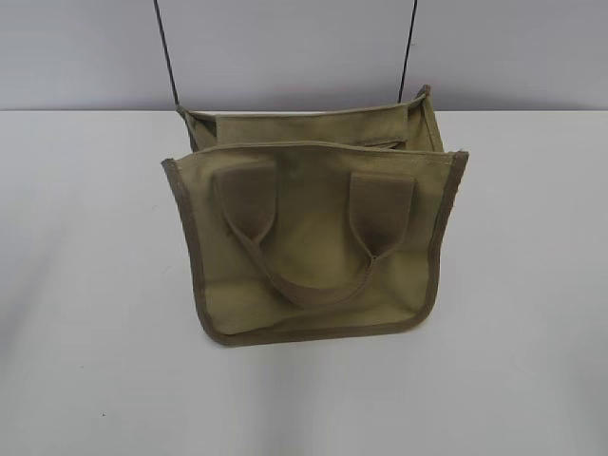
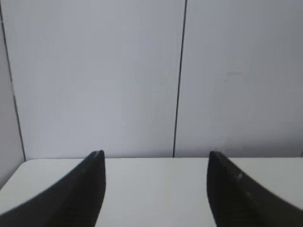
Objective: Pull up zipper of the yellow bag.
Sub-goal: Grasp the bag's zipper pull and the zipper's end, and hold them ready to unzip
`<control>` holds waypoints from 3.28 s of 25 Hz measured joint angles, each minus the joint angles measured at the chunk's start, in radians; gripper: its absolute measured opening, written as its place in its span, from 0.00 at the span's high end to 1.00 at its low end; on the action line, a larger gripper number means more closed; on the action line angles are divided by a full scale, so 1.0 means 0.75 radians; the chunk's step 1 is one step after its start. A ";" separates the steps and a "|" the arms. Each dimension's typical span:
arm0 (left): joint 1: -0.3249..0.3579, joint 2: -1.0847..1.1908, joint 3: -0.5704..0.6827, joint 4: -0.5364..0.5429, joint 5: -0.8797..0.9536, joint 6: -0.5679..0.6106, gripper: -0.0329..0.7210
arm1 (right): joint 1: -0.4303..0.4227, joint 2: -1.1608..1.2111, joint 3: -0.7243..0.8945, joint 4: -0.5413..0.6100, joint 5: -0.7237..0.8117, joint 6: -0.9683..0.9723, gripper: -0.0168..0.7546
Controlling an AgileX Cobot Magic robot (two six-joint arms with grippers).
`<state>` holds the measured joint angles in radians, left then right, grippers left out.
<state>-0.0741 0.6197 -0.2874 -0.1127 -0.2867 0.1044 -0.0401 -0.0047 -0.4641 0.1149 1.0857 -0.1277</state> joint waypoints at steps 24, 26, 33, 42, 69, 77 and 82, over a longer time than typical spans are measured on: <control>-0.271 1.749 -0.045 0.826 -1.213 -0.240 0.53 | 0.000 0.000 0.000 0.000 0.001 0.000 0.26; -0.271 1.776 -0.079 0.863 -1.215 -0.242 0.55 | 0.000 0.000 0.000 0.000 0.001 0.000 0.26; -0.271 1.790 -0.202 0.928 -1.225 -0.290 0.57 | 0.000 0.000 0.000 0.000 0.001 0.000 0.26; -0.271 1.848 -0.309 0.959 -1.231 -0.314 0.61 | 0.000 0.000 0.000 0.000 0.001 0.000 0.26; -0.272 1.522 -0.227 0.664 -1.048 -0.207 0.96 | 0.000 0.000 0.000 0.000 0.001 0.000 0.26; -0.272 1.310 -0.226 0.638 -0.846 -0.118 0.96 | 0.000 0.000 0.000 0.000 0.001 0.000 0.26; -0.273 1.273 -0.226 0.626 -0.758 -0.118 0.96 | 0.000 0.000 0.000 0.000 0.001 0.000 0.26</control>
<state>-0.2788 1.5743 -0.4572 0.3568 -0.8550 0.0162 -0.0401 -0.0047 -0.4641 0.1149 1.0865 -0.1277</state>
